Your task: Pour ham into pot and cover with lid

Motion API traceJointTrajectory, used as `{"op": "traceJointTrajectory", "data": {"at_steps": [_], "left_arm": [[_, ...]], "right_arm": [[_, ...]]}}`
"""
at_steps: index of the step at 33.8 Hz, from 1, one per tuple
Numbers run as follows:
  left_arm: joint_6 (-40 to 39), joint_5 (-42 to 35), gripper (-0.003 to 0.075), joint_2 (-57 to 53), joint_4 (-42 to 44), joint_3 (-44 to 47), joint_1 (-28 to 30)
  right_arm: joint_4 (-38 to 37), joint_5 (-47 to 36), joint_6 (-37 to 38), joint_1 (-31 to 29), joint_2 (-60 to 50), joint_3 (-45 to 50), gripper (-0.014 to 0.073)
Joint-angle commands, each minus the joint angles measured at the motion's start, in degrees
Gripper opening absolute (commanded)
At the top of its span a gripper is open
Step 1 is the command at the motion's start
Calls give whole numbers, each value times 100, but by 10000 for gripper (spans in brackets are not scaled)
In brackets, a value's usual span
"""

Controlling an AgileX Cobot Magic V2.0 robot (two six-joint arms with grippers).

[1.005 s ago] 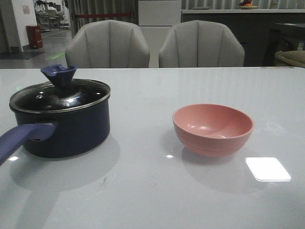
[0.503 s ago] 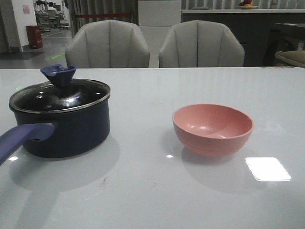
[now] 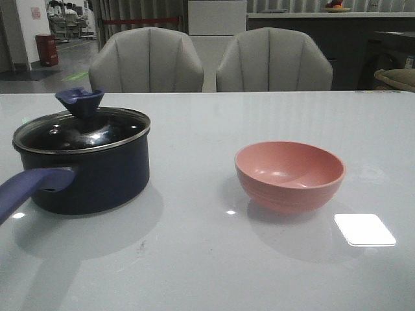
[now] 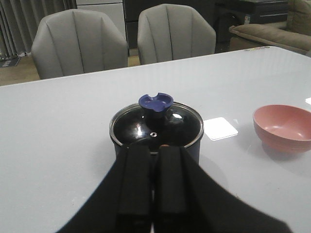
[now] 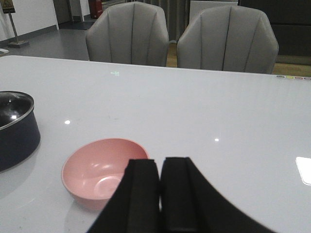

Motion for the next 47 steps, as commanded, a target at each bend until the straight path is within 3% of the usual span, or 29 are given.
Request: {"op": "traceJointTrajectory", "data": {"at_steps": [1,6,12,15,47], "left_arm": [[-12,-628,112,84,132,119,176],[-61,-1641,112,69,132,778,811],[-957,-2891,112,-158,489,1639,1346],[-1000,-3244,112,-251,490,1946,1503],[-1004,-3326,112,-240,576,2158,1551]], "right_arm": [[16,-440,-30,-29,40,-170,165],[16,-440,-30,-29,40,-170,165],[16,-440,-30,-29,40,-170,165],[16,-440,-30,-29,40,-170,165],[16,-440,-30,-29,40,-170,165]]}}
